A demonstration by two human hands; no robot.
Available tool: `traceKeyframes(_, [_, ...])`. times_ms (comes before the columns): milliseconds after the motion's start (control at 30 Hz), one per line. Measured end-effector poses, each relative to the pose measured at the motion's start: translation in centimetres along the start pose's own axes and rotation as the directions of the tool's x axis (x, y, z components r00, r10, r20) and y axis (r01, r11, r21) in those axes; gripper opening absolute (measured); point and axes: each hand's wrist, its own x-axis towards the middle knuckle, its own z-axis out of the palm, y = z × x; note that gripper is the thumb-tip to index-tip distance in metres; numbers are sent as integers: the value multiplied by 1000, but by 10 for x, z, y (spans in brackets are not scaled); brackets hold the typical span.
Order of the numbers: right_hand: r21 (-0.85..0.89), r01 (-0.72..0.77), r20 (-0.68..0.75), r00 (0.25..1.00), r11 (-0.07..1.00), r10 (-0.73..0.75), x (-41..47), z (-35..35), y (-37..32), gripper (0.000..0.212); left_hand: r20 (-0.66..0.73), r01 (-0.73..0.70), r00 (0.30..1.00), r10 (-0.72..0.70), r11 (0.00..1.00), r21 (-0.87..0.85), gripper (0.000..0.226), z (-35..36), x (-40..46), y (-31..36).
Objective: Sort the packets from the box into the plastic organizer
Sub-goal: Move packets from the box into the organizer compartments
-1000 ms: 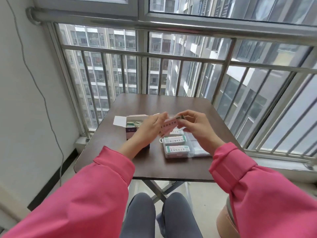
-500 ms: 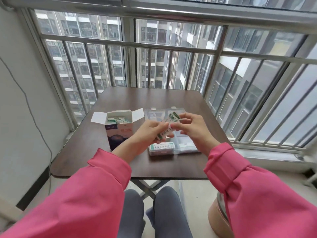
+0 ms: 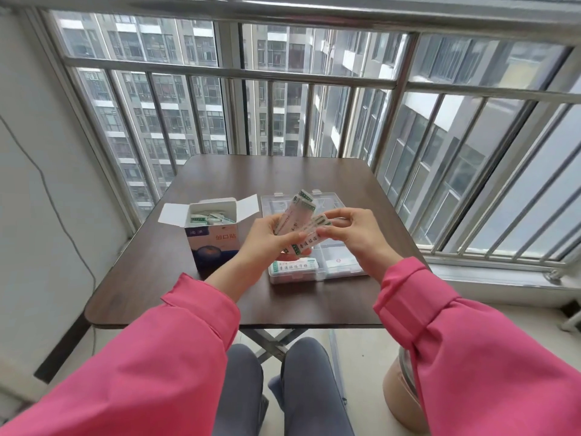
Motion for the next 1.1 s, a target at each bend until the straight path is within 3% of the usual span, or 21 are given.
traceKeyframes(300, [-41,-20,-27,999,999,19,0,0,0,23,-103,-20,994,21,1000,13,37,1,1,3])
traceKeyframes(567, [-69,-34,-38,999,997,31,-2,0,-1,12,-137,-18,990,14,999,-26,32,2,4,7])
traceKeyframes(900, [83,-24,-18,1000,996,26,-12,2,-5,20,-154,-15,988,18,1000,19,34,1,0,3])
traceKeyframes(1100, [73,-42,-29,999,996,45,-15,2,-9,22,-164,-15,986,14,1000,-3,28,0,-2,4])
